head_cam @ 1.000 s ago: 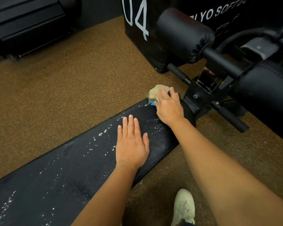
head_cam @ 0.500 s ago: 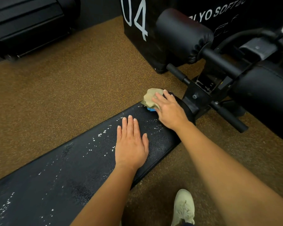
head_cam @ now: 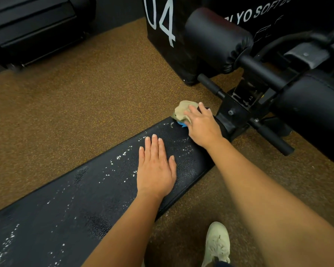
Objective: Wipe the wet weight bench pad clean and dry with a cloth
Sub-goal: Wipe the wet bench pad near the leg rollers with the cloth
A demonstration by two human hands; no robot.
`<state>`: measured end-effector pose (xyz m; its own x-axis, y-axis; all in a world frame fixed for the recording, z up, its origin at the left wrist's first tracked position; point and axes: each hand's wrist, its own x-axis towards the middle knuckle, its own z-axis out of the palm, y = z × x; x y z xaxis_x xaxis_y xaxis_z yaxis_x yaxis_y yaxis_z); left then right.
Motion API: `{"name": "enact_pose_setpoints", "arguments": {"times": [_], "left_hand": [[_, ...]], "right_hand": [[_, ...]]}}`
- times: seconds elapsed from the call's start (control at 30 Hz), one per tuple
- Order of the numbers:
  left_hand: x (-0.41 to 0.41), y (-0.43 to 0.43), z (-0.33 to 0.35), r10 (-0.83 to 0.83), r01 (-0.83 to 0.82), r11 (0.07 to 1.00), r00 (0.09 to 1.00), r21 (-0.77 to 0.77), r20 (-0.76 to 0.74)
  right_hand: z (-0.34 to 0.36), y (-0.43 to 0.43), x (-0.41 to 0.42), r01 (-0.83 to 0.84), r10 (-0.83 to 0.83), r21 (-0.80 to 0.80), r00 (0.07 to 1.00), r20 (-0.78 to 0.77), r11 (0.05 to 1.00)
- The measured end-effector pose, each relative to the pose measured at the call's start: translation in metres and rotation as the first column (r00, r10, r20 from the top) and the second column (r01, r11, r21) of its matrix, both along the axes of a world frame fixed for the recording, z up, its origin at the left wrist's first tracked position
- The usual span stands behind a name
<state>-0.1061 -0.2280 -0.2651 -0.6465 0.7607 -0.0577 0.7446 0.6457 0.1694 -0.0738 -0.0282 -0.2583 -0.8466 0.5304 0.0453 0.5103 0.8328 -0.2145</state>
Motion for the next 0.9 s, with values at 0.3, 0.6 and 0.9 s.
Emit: {"name": "enact_pose_setpoints", "arguments": {"times": [0.3, 0.6, 0.9], "left_hand": [[0.0, -0.001, -0.001, -0.005, 0.005, 1.0, 1.0, 0.013, -0.008], [0.0, -0.001, -0.002, 0.0, 0.001, 1.0, 1.0, 0.025, -0.021], [0.001, -0.001, -0.005, 0.007, -0.005, 0.999, 0.999, 0.041, -0.042]], "right_hand": [[0.002, -0.018, 0.008, -0.109, 0.105, -0.035, 0.99, -0.093, 0.993], [0.002, -0.034, 0.0, -0.246, 0.24, -0.07, 0.967, -0.084, 0.967], [0.008, -0.044, -0.016, -0.183, 0.18, -0.1, 0.983, -0.033, 0.978]]}}
